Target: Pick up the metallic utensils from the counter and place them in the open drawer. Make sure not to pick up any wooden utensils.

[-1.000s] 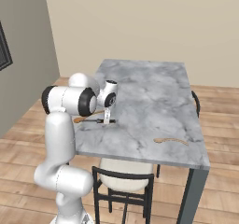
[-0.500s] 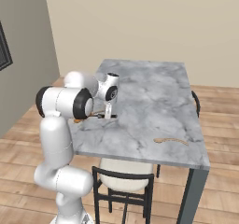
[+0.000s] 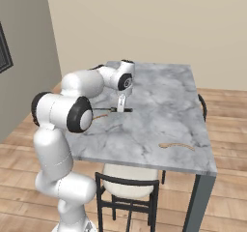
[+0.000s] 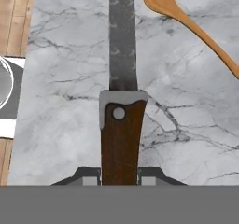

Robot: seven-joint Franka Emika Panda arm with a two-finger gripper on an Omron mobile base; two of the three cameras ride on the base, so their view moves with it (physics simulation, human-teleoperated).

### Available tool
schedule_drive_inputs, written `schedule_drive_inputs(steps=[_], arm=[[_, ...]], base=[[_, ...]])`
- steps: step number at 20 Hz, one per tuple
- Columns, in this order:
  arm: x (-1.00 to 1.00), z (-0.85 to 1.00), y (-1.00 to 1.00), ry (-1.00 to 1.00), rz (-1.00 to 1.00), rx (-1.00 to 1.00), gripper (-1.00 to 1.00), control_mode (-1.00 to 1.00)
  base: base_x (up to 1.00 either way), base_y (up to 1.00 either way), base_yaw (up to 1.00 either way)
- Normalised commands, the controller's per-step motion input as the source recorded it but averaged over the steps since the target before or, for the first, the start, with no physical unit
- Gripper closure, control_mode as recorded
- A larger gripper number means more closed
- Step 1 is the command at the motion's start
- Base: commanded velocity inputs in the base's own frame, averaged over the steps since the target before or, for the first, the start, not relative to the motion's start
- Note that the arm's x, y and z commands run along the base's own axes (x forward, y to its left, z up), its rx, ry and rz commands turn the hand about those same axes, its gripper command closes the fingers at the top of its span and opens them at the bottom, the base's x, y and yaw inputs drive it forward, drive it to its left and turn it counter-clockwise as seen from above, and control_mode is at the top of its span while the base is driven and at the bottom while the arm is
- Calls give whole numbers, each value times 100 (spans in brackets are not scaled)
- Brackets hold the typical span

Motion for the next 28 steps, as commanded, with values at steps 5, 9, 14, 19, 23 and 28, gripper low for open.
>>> schedule_drive_inputs(steps=[5,9,14,19,23,28], arm=[[-60,14,-23,-2,-44,-5,100,-100],[-76,0,-13,-13,-57,0,100,-100],[-50,6,0,-9,-63,-1,100,-100],[-25,13,15,9,-67,-10,100,-100],[-20,0,41,10,-72,-2,100,-100],[-37,0,39,0,-66,11,100,-100]], base=[[0,0,0],[0,0,0],[0,0,0],[0,0,0],[0,0,0],[0,0,0]])
